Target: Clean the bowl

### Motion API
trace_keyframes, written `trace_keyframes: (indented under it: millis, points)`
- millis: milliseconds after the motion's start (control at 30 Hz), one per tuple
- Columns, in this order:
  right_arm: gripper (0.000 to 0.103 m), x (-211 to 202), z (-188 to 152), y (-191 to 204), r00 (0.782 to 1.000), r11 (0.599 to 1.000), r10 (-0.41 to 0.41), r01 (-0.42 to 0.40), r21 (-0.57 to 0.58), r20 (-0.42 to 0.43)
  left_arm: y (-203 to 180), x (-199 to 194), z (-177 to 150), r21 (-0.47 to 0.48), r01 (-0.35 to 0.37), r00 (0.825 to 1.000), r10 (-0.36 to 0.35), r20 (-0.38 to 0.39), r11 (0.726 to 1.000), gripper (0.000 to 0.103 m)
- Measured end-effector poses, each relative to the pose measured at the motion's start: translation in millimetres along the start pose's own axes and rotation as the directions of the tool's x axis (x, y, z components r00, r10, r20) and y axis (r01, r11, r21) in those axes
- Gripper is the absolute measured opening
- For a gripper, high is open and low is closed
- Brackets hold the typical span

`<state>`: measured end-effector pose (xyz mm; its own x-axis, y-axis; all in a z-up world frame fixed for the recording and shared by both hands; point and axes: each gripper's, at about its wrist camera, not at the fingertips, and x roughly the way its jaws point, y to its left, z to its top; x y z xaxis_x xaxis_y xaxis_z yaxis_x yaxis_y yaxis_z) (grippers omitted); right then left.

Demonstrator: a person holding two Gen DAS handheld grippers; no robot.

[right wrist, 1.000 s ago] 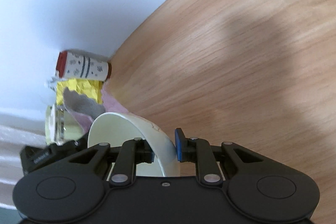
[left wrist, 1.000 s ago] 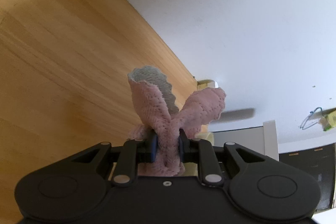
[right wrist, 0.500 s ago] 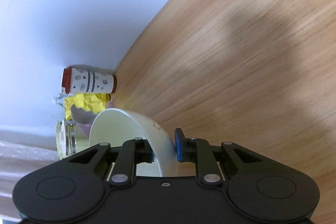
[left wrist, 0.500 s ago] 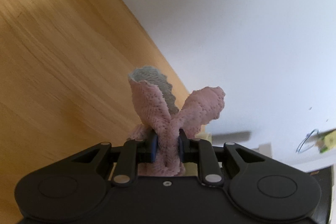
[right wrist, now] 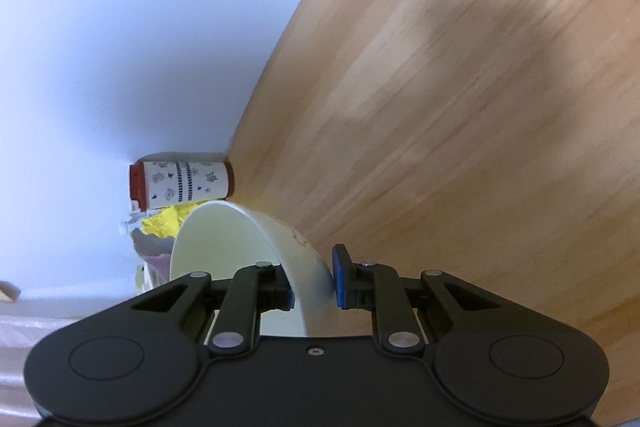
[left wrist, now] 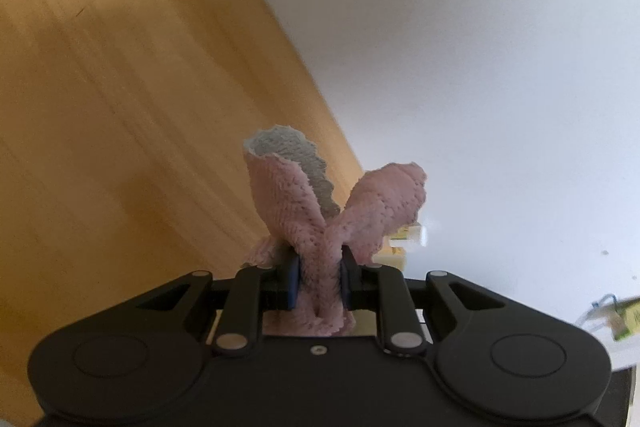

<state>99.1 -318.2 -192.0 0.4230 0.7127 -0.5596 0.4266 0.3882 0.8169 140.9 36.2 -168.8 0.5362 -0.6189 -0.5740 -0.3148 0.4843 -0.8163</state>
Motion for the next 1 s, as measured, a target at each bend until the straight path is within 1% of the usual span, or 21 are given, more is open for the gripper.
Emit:
trace_keyframes:
  millis: [67, 133, 267, 433, 500, 567, 633, 700, 733, 800, 867, 933, 1000]
  points:
    - [0.02, 1.6, -0.9, -4.3, 1.0, 1.0, 0.008, -0.008, 0.03, -0.008, -4.2, 0.4, -3.5, 0.01, 0.001, 1.0, -0.001, -0.004, 1.0, 0.018]
    - [0.019, 0.5, -0.4, -4.5, 1.0, 0.999, 0.002, -0.002, 0.032, 0.004, -8.5, -0.3, -5.3, 0.038, 0.009, 1.0, -0.009, -0.018, 0.999, 0.018]
    - [0.018, -7.9, 5.5, 4.4, 0.999, 0.999, -0.017, 0.019, -0.045, 0.044, -7.7, -2.4, -7.0, 0.061, 0.023, 0.999, -0.021, -0.038, 0.998, 0.018]
    - [0.018, -12.2, 11.5, 0.6, 0.998, 1.0, 0.002, -0.002, 0.006, 0.062, -12.3, -1.8, -11.9, 0.075, 0.038, 0.998, -0.034, -0.054, 0.996, 0.018]
    - [0.018, -13.0, 11.5, 0.0, 0.998, 1.0, 0.008, -0.01, 0.022, 0.063, -13.6, -0.2, -11.7, 0.093, 0.029, 0.998, -0.023, -0.064, 0.995, 0.018]
    - [0.018, -12.9, 10.7, 2.2, 0.998, 1.0, 0.009, -0.01, 0.013, 0.066, -16.9, -0.8, -9.7, 0.12, 0.037, 0.996, -0.027, -0.083, 0.992, 0.018]
    - [0.018, -11.6, 10.5, 3.9, 0.998, 1.0, 0.008, -0.009, 0.012, 0.066, -21.1, -6.1, 1.2, 0.151, 0.048, 0.994, -0.033, -0.106, 0.987, 0.018]
    - [0.017, -11.8, 10.6, 9.3, 0.997, 0.999, 0.001, 0.002, -0.039, 0.077, -25.6, -5.0, 0.7, 0.181, 0.059, 0.991, -0.036, -0.125, 0.982, 0.018]
    - [0.017, -12.4, 10.8, 12.2, 0.997, 0.997, -0.014, 0.02, -0.068, 0.08, -29.8, -4.4, 0.0, 0.212, 0.065, 0.989, -0.035, -0.141, 0.975, 0.018]
    - [0.016, -10.4, 12.4, 13.9, 0.997, 0.997, -0.016, 0.021, -0.071, 0.071, -39.1, -2.5, -0.2, 0.304, 0.068, 0.985, -0.015, -0.173, 0.95, 0.018]
    - [0.015, -10.8, 12.2, 23.6, 0.996, 0.986, -0.025, 0.039, -0.16, 0.089, -45.5, -0.9, 1.0, 0.389, 0.068, 0.981, 0.01, -0.194, 0.919, 0.018]
    - [0.015, -11.8, 13.3, 27.6, 0.995, 0.981, -0.031, 0.048, -0.188, 0.09, -53.3, 1.2, -1.7, 0.465, 0.058, 0.978, 0.044, -0.206, 0.883, 0.017]
    - [0.015, -12.5, 14.8, 32.4, 0.994, 0.973, -0.043, 0.063, -0.221, 0.097, -59.6, 2.4, -4.7, 0.52, 0.059, 0.974, 0.065, -0.218, 0.852, 0.017]
